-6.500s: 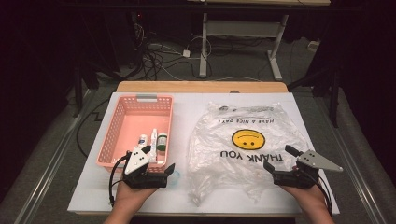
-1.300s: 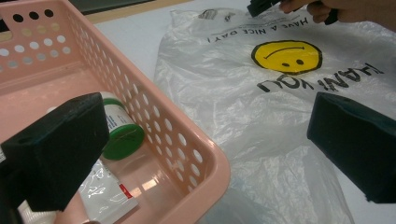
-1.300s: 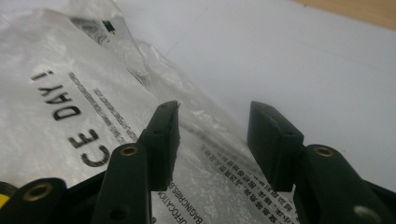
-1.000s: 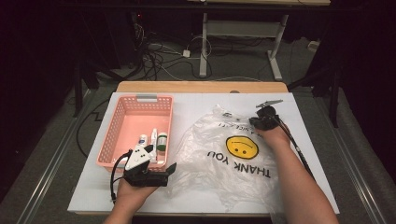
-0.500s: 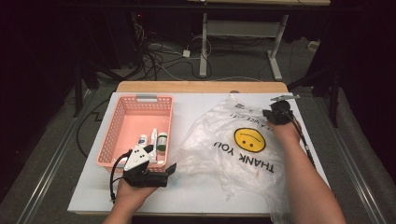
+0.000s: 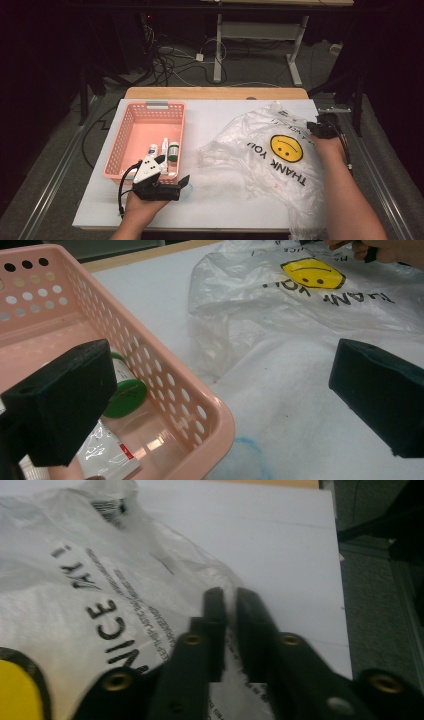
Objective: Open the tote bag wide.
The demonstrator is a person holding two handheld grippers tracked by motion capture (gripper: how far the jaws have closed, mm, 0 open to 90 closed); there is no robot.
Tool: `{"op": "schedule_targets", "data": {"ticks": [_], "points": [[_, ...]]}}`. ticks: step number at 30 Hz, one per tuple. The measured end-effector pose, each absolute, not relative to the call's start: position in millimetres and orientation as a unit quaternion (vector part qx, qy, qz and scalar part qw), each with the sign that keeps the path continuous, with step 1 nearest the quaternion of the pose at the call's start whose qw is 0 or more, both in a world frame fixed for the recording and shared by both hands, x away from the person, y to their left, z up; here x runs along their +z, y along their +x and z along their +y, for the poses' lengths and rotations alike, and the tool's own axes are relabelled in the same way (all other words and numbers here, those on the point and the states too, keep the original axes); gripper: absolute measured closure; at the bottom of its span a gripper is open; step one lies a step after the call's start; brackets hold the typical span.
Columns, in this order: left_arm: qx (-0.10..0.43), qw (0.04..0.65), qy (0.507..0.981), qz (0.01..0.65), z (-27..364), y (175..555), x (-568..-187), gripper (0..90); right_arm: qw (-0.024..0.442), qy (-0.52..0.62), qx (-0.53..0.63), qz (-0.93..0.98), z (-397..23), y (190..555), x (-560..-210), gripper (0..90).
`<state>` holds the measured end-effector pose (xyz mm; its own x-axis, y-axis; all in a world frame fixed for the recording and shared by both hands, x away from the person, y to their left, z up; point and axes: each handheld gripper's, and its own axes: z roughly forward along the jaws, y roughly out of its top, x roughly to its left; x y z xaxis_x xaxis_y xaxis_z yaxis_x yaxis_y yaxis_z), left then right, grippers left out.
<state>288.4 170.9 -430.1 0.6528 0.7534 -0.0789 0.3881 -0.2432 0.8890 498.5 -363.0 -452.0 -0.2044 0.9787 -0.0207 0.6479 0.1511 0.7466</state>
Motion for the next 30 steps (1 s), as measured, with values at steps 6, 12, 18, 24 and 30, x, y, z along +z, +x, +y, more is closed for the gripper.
{"op": "schedule_targets", "data": {"ticks": [6, 12, 18, 24, 30], "points": [[0.194, 0.487, 0.766, 0.372, 170.9, 289.3, -428.6, 0.0, 0.271, 0.539, 0.353, 0.715, -356.3, 478.5, -424.7, 65.0], [0.199, 0.489, 0.764, 0.37, 169.1, 289.0, -425.5, 0.0, 0.27, 0.496, 0.381, 0.732, -341.1, 431.4, -411.5, 62.3], [0.196, 0.487, 0.766, 0.37, 167.4, 286.7, -426.1, 0.0, 0.274, 0.481, 0.377, 0.743, -335.6, 396.3, -412.9, 58.4], [0.194, 0.488, 0.766, 0.37, 166.3, 287.9, -426.5, 0.0, 0.271, 0.496, 0.377, 0.734, -345.6, 398.3, -410.7, 53.1], [0.193, 0.488, 0.764, 0.374, 168.0, 289.9, -427.5, 0.0, 0.271, 0.463, 0.396, 0.745, -325.9, 382.0, -402.6, 46.4]]}}
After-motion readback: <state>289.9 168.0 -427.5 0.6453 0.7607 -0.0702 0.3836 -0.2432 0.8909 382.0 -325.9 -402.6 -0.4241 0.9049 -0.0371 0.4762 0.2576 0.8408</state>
